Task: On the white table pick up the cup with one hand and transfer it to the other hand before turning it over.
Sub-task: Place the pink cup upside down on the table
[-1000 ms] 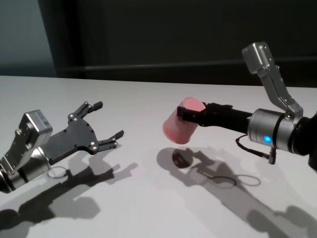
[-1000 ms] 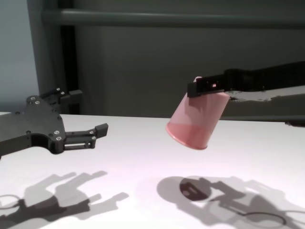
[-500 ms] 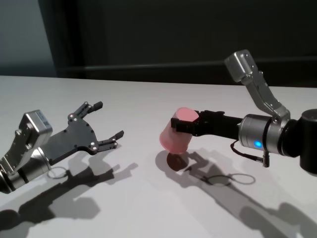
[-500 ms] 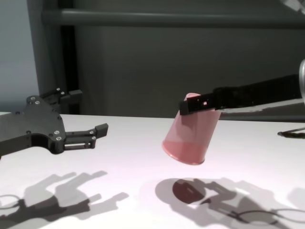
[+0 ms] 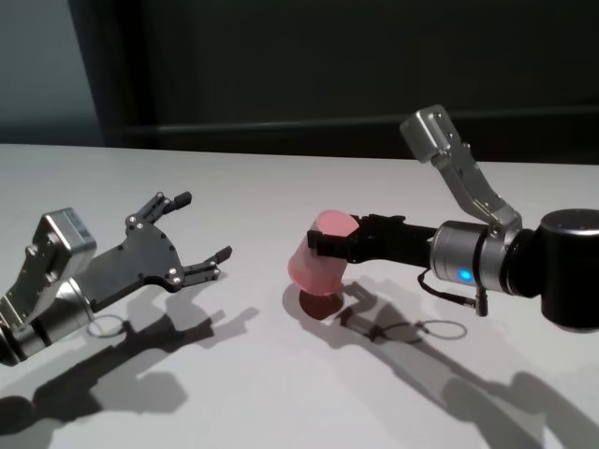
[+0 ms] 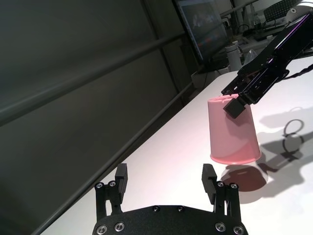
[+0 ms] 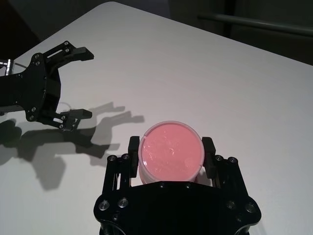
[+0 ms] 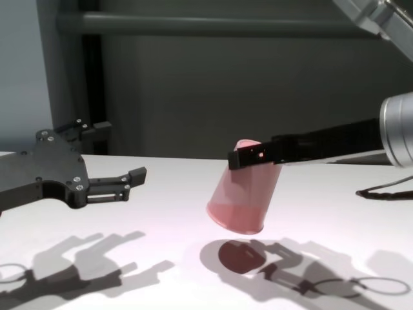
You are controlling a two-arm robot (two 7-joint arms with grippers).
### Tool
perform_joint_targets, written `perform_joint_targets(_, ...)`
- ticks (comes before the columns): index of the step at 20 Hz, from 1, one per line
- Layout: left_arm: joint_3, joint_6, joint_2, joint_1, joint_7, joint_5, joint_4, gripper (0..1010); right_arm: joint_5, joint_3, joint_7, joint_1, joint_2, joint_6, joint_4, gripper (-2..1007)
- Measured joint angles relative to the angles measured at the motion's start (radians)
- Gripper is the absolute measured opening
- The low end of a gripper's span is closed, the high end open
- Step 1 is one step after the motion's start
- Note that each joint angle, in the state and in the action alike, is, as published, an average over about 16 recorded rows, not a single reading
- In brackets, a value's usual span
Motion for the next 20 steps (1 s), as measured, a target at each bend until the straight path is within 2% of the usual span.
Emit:
perform_joint_targets(9,0.0,0.0,0.0,0.0,0.0,0.0,0.0,1001,-0.067,-0.033,0.037,0.033,-0.034,0.018,0.055,737)
perform_joint_targets(20,0.0,0.0,0.0,0.0,0.0,0.0,0.0,1001,-0.139,-0.064,0.061,0.061,-0.04,0.065,0.066,737)
